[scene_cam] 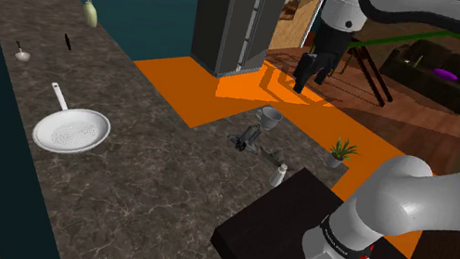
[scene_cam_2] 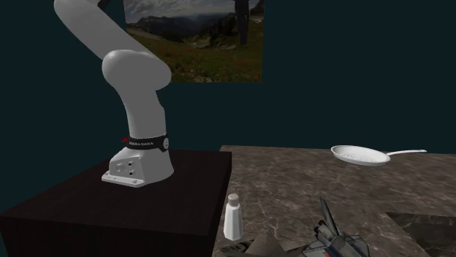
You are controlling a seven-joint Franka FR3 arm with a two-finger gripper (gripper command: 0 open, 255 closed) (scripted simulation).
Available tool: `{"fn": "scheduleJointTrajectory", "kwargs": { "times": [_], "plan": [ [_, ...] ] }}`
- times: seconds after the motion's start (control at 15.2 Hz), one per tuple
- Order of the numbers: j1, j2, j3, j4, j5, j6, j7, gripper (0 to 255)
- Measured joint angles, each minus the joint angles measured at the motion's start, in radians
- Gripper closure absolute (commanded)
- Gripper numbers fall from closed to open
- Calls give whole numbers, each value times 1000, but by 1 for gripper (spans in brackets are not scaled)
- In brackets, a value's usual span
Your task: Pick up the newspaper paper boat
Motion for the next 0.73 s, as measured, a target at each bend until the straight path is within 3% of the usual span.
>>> {"fn": "scheduleJointTrajectory", "kwargs": {
  "times": [0.2,0.73],
  "plan": [
    [-5,2,-15,-35,-10,35,-14,0],
    [-44,74,-99,-221,-72,288,-86,0]
  ]
}}
